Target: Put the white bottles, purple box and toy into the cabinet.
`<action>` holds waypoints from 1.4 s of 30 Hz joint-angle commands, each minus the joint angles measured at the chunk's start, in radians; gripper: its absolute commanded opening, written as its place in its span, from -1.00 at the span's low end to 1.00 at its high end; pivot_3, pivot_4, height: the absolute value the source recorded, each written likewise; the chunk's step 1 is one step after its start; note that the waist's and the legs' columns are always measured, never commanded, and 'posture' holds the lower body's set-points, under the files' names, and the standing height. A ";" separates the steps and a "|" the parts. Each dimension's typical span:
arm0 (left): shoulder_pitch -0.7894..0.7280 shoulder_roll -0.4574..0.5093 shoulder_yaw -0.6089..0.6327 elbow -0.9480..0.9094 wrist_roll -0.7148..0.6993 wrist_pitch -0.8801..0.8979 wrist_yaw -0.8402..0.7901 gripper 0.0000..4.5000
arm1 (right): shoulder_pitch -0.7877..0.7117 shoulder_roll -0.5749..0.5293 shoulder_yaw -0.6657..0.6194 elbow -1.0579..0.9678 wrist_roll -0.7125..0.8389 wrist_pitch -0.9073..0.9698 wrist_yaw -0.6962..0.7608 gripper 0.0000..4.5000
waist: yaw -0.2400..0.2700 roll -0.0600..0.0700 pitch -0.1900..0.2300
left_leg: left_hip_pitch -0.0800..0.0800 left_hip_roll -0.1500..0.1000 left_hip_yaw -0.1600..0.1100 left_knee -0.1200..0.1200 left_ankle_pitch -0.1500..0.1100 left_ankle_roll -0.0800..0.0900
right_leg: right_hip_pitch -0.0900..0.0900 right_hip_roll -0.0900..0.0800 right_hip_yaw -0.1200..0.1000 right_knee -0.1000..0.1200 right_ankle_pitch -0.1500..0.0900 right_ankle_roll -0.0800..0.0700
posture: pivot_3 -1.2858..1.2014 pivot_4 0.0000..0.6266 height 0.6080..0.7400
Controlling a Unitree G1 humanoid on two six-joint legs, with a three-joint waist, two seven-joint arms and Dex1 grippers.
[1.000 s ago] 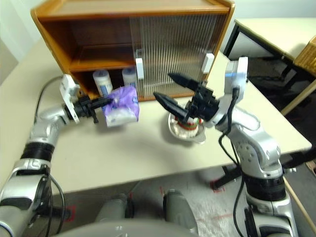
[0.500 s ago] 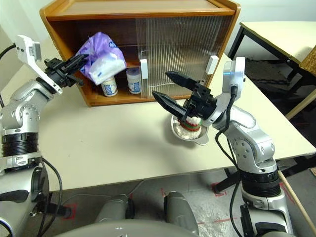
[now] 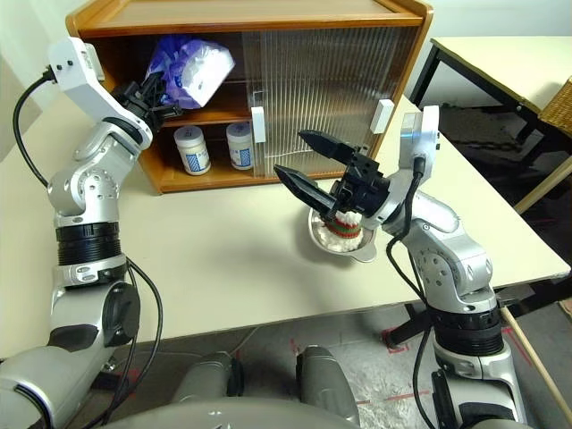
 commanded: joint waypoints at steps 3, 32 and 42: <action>-0.045 -0.017 -0.033 0.022 0.112 -0.018 0.140 -0.99 | 0.018 -0.001 -0.004 -0.010 -0.009 -0.013 -0.004 1.00 | 0.000 0.000 0.000 | 0.000 -0.001 0.000 0.000 0.000 0.000 | 0.000 0.001 0.000 0.000 0.000 0.000 | 0.01 -1.00 1.00; -0.170 -0.128 -0.023 0.246 0.194 -0.146 0.326 0.99 | 0.024 -0.003 -0.012 -0.022 -0.008 -0.009 -0.020 1.00 | -0.001 -0.001 0.001 | -0.001 -0.003 0.000 0.000 0.000 -0.001 | 0.000 0.002 0.000 -0.002 0.000 0.000 | -0.01 -1.00 1.00; -0.042 -0.090 -0.054 0.026 0.081 -0.140 0.045 0.99 | 0.021 -0.004 -0.010 -0.011 -0.009 -0.011 -0.011 1.00 | -0.001 -0.001 0.000 | -0.001 -0.002 0.000 -0.001 0.000 -0.001 | 0.000 0.002 0.000 -0.003 0.001 -0.001 | 0.01 -1.00 1.00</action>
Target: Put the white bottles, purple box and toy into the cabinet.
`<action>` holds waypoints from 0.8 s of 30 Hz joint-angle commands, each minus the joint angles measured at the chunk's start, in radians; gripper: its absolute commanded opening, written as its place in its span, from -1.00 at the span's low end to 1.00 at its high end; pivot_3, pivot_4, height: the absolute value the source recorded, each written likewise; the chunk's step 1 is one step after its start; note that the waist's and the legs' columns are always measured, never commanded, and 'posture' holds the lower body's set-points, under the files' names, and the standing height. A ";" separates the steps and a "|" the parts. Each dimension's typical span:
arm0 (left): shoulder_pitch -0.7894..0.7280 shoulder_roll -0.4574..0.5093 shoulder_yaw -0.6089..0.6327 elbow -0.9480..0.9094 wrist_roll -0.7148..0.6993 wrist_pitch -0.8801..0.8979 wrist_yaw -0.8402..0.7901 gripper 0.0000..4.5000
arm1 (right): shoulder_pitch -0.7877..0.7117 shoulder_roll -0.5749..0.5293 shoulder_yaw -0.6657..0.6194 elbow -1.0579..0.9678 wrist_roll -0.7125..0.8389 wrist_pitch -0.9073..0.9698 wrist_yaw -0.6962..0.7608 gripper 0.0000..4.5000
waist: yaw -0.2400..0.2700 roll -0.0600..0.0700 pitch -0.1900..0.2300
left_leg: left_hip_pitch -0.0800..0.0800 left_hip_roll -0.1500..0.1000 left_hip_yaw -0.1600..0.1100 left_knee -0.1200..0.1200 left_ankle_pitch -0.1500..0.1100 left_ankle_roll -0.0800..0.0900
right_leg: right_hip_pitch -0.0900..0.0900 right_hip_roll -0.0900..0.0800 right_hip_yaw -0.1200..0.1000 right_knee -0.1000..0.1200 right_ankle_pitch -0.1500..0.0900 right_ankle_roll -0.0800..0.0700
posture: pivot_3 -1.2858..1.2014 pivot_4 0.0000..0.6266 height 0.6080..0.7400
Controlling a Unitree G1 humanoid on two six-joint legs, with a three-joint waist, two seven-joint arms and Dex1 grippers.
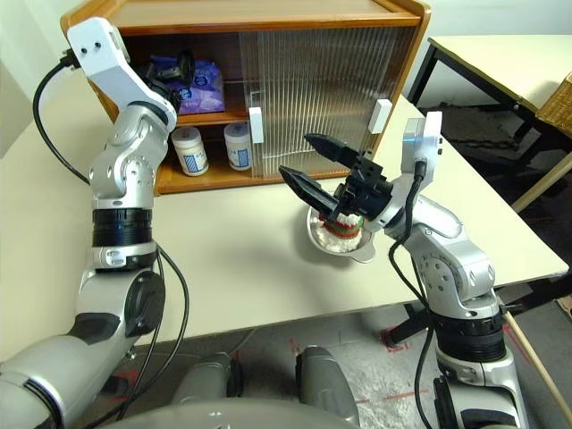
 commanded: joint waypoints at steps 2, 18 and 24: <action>0.046 0.046 -0.011 -0.052 -0.011 0.003 -0.071 0.99 | -0.005 -0.003 0.001 0.000 -0.002 -0.011 0.010 1.00 | 0.001 0.000 0.000 | 0.000 0.000 0.000 0.000 0.000 0.000 | 0.000 0.000 0.000 0.000 0.000 0.000 | 0.01 -1.00 1.00; 0.173 0.175 -0.116 -0.131 -0.079 0.056 -0.416 0.10 | -0.008 -0.004 0.000 0.003 -0.004 -0.009 0.018 1.00 | 0.000 0.000 0.000 | 0.001 0.001 0.000 0.000 0.000 0.000 | 0.000 0.000 0.000 0.001 0.000 0.000 | 0.01 -1.00 1.00; 0.174 0.163 -0.116 -0.050 -0.024 0.024 -0.371 -0.99 | 0.003 -0.004 -0.004 -0.009 -0.007 -0.010 0.010 1.00 | 0.000 0.000 0.000 | 0.001 0.001 0.000 0.000 0.000 0.001 | 0.000 0.001 0.000 0.001 0.000 -0.001 | 0.00 -1.00 1.00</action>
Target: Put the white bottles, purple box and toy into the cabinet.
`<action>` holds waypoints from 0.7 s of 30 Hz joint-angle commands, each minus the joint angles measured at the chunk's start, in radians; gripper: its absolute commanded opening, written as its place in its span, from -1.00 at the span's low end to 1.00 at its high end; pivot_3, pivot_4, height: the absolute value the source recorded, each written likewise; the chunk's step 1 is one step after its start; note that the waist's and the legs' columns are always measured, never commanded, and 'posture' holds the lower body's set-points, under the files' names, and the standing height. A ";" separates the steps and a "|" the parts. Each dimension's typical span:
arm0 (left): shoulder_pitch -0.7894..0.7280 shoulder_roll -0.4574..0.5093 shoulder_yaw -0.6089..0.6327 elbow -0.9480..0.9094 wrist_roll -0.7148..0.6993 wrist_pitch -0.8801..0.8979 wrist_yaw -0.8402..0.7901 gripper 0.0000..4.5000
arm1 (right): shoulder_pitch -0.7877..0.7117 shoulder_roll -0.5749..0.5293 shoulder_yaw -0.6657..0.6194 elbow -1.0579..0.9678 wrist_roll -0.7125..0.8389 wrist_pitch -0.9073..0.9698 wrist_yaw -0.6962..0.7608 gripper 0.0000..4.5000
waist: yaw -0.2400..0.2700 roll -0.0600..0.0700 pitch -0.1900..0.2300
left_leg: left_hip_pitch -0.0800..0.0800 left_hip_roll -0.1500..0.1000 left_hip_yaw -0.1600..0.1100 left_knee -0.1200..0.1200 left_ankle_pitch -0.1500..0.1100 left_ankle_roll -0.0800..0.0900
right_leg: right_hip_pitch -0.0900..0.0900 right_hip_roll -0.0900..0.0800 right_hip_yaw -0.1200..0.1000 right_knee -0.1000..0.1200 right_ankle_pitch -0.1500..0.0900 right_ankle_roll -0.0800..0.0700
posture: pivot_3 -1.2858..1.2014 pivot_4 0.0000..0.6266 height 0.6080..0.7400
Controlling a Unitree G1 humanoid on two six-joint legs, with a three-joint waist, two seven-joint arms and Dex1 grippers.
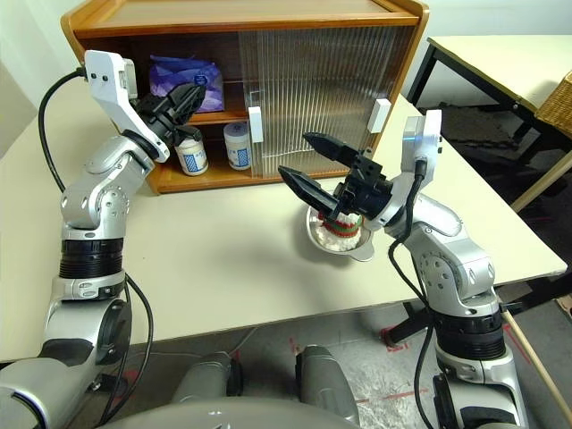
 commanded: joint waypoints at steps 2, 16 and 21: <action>0.005 -0.004 -0.012 0.069 0.050 -0.032 0.030 -1.00 | 0.010 -0.004 -0.004 -0.015 -0.004 -0.010 -0.006 1.00 | 0.000 0.000 0.000 | 0.000 0.000 0.000 0.000 0.000 0.000 | 0.000 0.000 0.000 0.000 0.000 0.000 | -0.01 -1.00 1.00; -0.110 -0.068 -0.001 0.381 0.143 -0.206 0.116 -1.00 | 0.019 -0.003 -0.003 -0.029 -0.004 -0.012 -0.014 1.00 | 0.001 0.000 0.000 | -0.001 0.000 0.000 0.000 0.000 0.000 | 0.000 0.000 0.000 0.000 0.000 0.000 | -0.02 -1.00 1.00; -0.165 -0.076 0.011 0.497 0.152 -0.281 0.143 -1.00 | 0.023 -0.003 -0.005 -0.034 -0.003 -0.010 -0.021 1.00 | -0.002 0.000 0.000 | 0.000 0.000 0.000 0.000 0.000 0.000 | 0.000 0.000 0.000 0.000 0.000 0.000 | -0.03 -1.00 1.00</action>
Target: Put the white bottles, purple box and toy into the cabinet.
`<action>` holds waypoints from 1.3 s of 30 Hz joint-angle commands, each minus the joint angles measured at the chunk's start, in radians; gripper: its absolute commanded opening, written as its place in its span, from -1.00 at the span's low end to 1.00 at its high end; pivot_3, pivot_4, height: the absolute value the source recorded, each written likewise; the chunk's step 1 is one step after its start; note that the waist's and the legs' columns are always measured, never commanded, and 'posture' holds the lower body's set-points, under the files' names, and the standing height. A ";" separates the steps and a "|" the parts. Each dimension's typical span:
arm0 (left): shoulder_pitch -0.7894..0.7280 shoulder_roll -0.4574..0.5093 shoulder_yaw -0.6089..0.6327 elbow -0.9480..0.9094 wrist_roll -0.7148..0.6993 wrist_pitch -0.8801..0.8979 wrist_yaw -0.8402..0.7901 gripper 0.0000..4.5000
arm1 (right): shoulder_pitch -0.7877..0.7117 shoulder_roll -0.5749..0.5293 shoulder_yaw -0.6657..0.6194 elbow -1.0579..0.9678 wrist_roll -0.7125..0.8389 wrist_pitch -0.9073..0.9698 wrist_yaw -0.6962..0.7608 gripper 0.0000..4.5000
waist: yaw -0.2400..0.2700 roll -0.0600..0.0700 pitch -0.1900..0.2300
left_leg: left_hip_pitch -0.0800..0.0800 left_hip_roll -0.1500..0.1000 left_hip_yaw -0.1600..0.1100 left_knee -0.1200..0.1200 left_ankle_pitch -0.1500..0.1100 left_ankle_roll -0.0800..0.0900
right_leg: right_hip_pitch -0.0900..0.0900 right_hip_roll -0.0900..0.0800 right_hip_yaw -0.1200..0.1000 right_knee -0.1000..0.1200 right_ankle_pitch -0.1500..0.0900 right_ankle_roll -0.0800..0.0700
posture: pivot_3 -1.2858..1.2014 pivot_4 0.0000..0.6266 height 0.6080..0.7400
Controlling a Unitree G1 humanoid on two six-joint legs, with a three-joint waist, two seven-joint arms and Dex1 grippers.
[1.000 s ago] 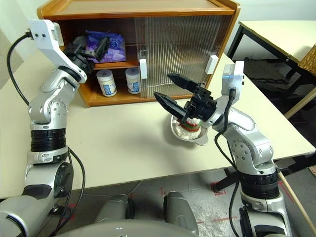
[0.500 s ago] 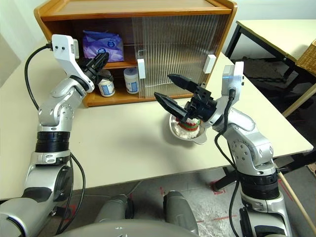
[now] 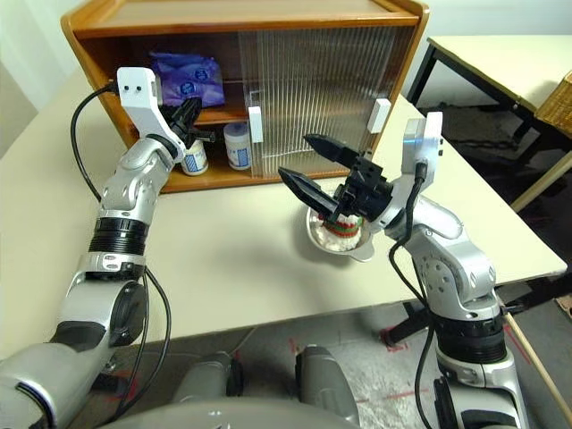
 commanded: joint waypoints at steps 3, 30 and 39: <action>-0.016 -0.001 0.003 0.058 0.019 -0.046 0.010 -1.00 | 0.013 -0.005 -0.007 -0.021 -0.001 -0.008 -0.007 1.00 | 0.000 0.000 0.000 | 0.000 0.000 0.000 0.000 0.000 0.000 | 0.000 0.000 0.000 0.000 0.000 0.000 | -0.03 -1.00 1.00; 0.272 -0.257 -0.315 -0.355 0.045 -0.054 -0.110 0.17 | 0.018 -0.041 -0.015 -0.027 0.022 0.034 0.001 1.00 | 0.000 0.001 -0.001 | 0.000 0.000 0.001 0.005 0.000 0.000 | 0.001 0.002 0.002 0.000 0.001 0.000 | -0.02 -1.00 1.00; 0.228 -0.392 -0.313 -0.071 0.196 -0.262 0.143 -0.99 | 0.051 -0.057 -0.028 -0.075 0.048 0.064 -0.037 1.00 | -0.001 0.001 -0.001 | 0.000 0.002 -0.001 0.004 0.000 0.000 | 0.000 0.007 0.004 -0.001 0.001 -0.001 | -0.04 -1.00 1.00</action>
